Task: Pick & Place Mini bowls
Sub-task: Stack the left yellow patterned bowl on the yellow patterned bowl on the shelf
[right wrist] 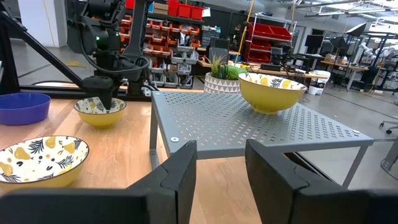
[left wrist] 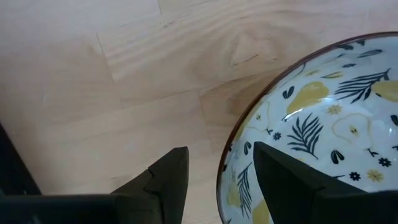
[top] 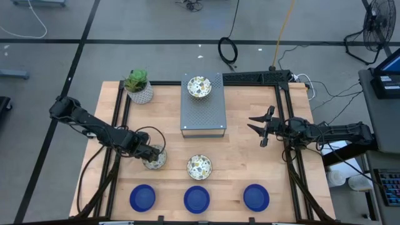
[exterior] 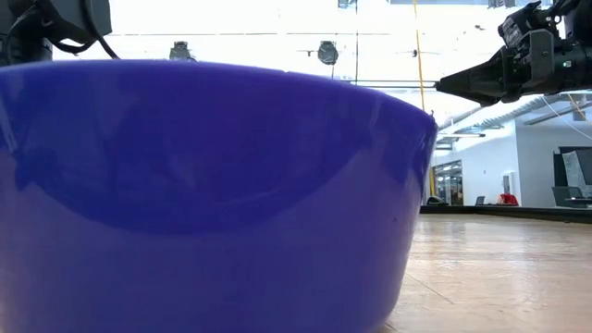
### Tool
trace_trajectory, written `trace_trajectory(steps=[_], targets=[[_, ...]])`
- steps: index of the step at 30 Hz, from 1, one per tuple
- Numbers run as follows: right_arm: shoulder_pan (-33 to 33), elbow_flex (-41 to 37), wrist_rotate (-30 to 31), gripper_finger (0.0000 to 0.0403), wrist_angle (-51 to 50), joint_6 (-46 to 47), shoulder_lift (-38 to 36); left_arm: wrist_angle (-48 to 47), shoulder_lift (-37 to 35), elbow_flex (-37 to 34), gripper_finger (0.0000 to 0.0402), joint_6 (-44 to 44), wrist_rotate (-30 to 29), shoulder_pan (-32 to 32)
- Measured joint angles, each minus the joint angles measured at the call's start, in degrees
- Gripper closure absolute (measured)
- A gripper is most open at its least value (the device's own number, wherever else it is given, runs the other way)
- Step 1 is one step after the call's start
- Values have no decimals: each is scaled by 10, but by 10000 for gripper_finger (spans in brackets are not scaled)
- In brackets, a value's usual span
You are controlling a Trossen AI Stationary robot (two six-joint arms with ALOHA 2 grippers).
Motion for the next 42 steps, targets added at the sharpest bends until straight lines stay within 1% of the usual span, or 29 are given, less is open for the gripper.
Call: trace_trajectory(steps=[4, 21, 25, 31, 42], targets=[[0, 0, 0, 275, 0, 0, 0, 0, 0, 0, 220, 1, -9, 0], [0, 0, 0, 275, 0, -2, 0, 0, 0, 0, 220, 6, -6, 0], [0, 0, 0, 275, 0, -2, 0, -7, -15, 0, 220, 4, 9, 9], [0, 0, 0, 275, 0, -2, 0, -2, -49, 4, 220, 12, 9, 10], [0, 0, 0, 275, 0, -2, 0, 2, -47, 4, 220, 7, -5, 3]])
